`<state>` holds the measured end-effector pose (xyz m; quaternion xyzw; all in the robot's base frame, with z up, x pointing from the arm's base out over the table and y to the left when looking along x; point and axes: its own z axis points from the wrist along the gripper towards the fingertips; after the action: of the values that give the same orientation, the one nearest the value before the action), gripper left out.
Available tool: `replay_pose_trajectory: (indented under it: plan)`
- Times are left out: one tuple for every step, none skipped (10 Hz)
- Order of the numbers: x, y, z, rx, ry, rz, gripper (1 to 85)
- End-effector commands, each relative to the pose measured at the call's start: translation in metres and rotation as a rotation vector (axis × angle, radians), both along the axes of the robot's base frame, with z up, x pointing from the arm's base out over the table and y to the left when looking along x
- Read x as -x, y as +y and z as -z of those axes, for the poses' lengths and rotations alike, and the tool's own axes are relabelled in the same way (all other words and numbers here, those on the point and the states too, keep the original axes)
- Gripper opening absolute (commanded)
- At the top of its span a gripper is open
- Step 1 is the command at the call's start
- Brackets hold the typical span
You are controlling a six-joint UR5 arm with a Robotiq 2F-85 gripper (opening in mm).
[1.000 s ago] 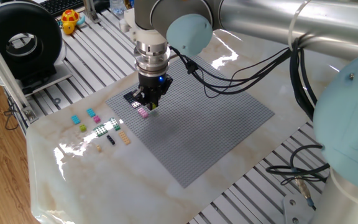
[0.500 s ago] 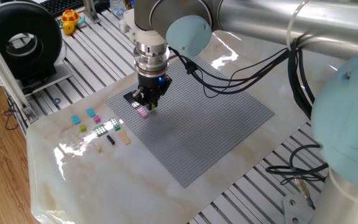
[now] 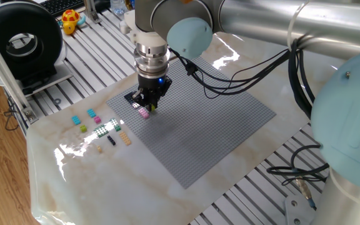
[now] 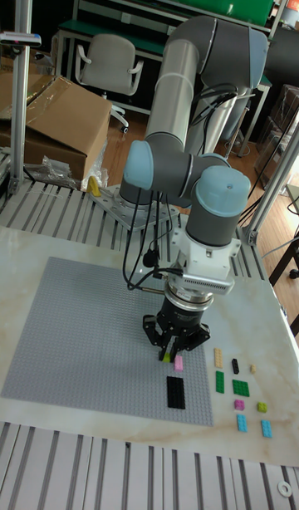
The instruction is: Stack small Lego blocks randomly, one at a time
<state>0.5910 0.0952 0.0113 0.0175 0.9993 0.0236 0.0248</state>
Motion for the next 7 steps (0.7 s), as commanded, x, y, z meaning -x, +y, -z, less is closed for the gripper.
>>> replay_pose_trajectory:
  plan:
    - [-0.0011,0.0013,0.0013,-0.015,-0.005,0.004,1.3]
    - [0.0009,0.0022,0.0024,-0.018,-0.005,0.002,1.3]
    - [0.0016,0.0036,0.0040,-0.019,-0.009,0.001,1.3]
    - [0.0022,0.0046,0.0047,-0.018,-0.011,0.002,1.3]
    - [0.0025,0.0057,0.0046,-0.021,-0.011,0.004,1.3]
    - [0.0029,0.0057,0.0047,-0.019,-0.011,0.004,1.3]
    - [0.0026,0.0058,0.0047,-0.019,-0.012,0.002,1.3]
